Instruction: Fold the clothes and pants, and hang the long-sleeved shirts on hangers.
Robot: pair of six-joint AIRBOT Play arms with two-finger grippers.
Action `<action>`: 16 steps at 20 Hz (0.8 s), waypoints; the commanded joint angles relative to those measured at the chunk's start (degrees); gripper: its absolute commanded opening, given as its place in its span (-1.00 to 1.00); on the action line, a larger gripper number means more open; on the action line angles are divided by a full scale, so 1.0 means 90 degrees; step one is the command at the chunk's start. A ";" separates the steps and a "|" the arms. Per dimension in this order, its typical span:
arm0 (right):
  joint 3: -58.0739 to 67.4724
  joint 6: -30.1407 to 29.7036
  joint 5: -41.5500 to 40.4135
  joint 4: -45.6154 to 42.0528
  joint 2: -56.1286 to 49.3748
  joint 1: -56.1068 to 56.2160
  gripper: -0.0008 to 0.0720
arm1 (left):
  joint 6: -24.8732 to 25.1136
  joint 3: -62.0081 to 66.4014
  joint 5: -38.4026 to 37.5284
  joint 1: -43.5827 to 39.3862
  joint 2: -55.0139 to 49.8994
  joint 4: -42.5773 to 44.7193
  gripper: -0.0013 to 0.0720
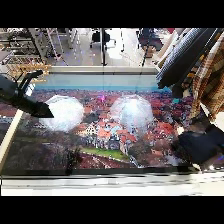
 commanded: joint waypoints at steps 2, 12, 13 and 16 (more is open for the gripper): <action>-0.0714 -0.0165 -0.0066 -0.2161 0.0041 -0.0797 -0.02 | 0.0000 -0.0053 0.0000 0.0010 0.0005 0.0000 -0.93; 0.1265 -0.0180 0.2810 -0.1105 0.0046 0.1870 0.94 | -0.1795 -0.0044 -0.0476 0.0102 0.0546 0.5569 -0.93; 0.1239 -0.0177 0.2693 -0.1494 0.0036 0.2667 0.93 | -0.1931 -0.0044 -0.0721 0.0168 0.0663 0.6144 -0.93; 0.1129 -0.0175 0.1163 -0.2747 0.0019 0.5124 0.52 | -0.1928 -0.0046 -0.1518 0.0624 0.0974 0.5746 -0.93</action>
